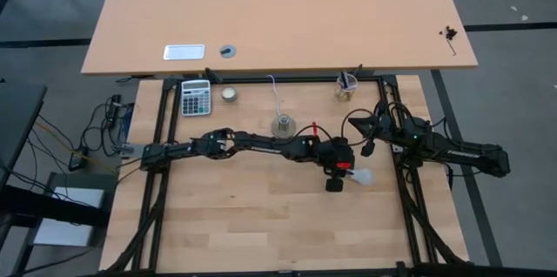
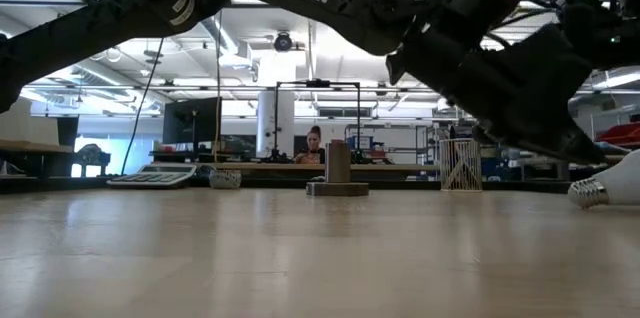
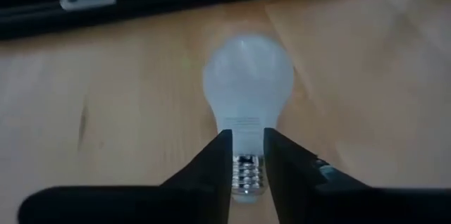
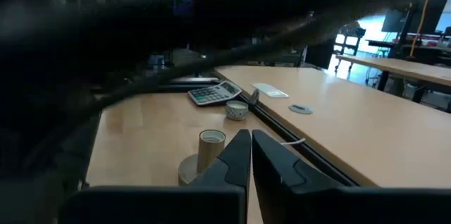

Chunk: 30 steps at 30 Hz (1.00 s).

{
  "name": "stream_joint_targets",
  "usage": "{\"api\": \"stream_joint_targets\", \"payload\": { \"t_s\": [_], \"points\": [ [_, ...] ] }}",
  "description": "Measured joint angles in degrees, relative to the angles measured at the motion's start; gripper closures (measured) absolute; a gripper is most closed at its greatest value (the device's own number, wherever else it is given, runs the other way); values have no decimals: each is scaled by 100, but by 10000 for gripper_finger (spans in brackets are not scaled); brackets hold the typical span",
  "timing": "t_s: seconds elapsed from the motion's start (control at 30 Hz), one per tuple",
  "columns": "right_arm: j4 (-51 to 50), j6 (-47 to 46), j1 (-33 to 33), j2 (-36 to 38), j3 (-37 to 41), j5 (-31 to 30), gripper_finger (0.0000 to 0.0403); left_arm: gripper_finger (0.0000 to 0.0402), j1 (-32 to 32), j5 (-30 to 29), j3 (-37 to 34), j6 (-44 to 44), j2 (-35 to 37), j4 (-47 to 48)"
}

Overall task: Screw lightbulb
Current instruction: Insert the lightbulb into the lamp

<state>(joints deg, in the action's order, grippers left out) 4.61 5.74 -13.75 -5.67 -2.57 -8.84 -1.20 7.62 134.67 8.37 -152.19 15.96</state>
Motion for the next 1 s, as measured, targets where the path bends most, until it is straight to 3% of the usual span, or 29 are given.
{"api": "stream_joint_targets", "payload": {
  "t_s": [0.2, 0.33, 0.47, 0.8, 1.0],
  "points": [
    [0, 0, -1, 0, 0, 0, 378, 364, 8, 9, 31, -58, 110, 226],
    [1, 1, 0, 0, 0, -1, 380, 363, 8, 423, 17, -103, 108, 620],
    [0, 0, 0, 0, 0, -1, 379, 327, -39, 624, 17, -75, 108, 551],
    [0, 0, 0, 0, 0, 0, 378, 188, -184, 623, 15, 367, -137, -58],
    [-5, 0, 0, 0, 0, 0, 380, 148, -191, 251, 15, 378, -224, -458]
  ]
}}
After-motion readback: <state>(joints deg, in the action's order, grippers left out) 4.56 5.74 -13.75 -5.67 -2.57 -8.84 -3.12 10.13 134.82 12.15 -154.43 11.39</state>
